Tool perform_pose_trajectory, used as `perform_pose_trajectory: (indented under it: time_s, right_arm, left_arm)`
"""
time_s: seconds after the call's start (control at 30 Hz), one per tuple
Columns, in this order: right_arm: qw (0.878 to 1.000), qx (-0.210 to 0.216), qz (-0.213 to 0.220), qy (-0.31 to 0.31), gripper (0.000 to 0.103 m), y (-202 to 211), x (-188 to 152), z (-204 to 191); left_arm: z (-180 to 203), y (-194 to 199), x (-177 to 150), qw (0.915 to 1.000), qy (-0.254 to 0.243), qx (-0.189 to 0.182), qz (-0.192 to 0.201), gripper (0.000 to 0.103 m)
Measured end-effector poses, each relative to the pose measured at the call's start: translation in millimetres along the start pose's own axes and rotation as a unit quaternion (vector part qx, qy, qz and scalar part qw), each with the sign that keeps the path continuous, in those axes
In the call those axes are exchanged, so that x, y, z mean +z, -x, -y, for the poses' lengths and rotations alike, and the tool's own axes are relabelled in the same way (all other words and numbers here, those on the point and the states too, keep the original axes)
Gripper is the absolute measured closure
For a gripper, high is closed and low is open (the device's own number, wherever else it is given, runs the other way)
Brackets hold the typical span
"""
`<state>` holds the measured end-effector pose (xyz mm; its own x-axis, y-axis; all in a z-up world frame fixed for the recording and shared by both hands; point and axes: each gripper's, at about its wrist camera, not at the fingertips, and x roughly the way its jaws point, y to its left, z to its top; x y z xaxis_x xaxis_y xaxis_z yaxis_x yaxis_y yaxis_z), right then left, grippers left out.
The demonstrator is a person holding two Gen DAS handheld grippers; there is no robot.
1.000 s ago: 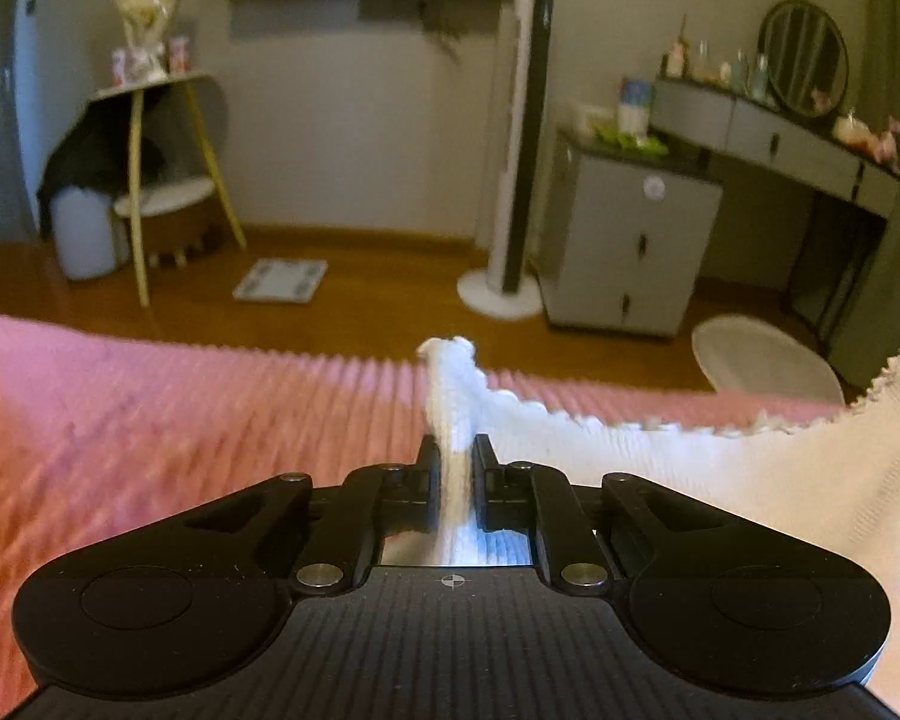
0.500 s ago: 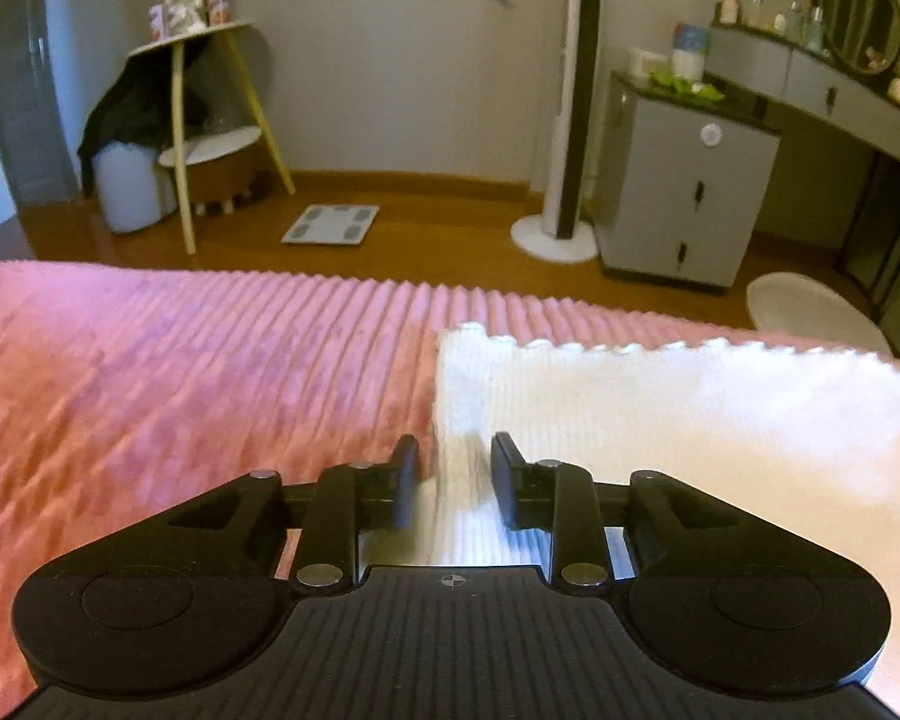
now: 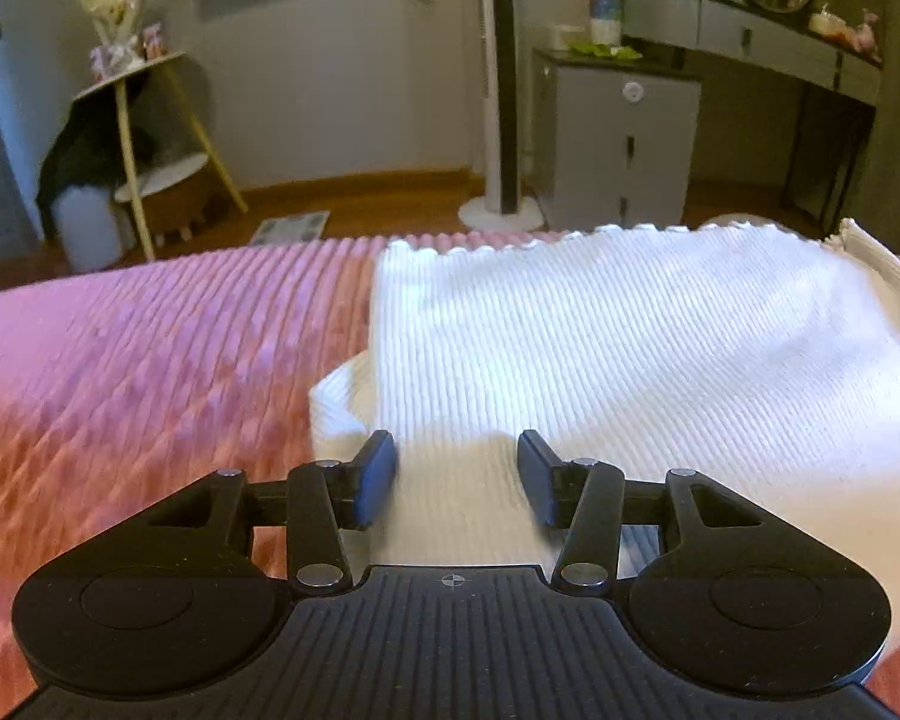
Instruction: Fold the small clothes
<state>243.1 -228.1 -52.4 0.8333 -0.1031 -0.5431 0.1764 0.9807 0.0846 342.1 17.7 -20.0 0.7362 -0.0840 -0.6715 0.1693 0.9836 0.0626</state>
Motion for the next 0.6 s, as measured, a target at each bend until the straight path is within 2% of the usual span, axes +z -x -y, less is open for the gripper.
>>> perform_pose_trajectory:
  time_s: [0.17, 0.27, 0.3, 0.33, 0.37, 0.47, 0.6]
  right_arm:
    - [0.999, -0.028, 0.005, 0.027, 0.078, 9, -1, -2]
    - [0.999, -0.042, -0.002, 0.015, 0.083, 16, -2, 5]
    - [0.999, -0.049, -0.008, 0.016, 0.088, 15, 0, 8]
    - [0.996, -0.079, -0.016, 0.029, 0.099, 15, 1, 6]
    - [0.993, -0.108, -0.018, 0.041, 0.102, 18, 2, 2]
    - [0.989, -0.142, -0.024, 0.041, 0.100, 34, 12, -8]
    - [0.991, -0.128, -0.017, 0.027, 0.100, 80, 17, -27]
  left_arm:
    - [-4, 9, 3, 0.9997, 0.014, -0.003, -0.020, 0.049]
    - [-6, 16, 0, 0.9996, 0.010, -0.003, -0.025, 0.048]
    - [-6, 19, -1, 0.9996, 0.009, -0.006, -0.028, 0.048]
    - [-7, 22, -2, 0.9994, 0.006, -0.009, -0.032, 0.048]
    - [-9, 24, -3, 0.9993, 0.002, -0.010, -0.036, 0.048]
    - [-14, 36, -9, 0.9989, -0.003, -0.011, -0.046, 0.048]
    - [-28, 58, -19, 0.9972, 0.014, -0.039, -0.062, 0.047]
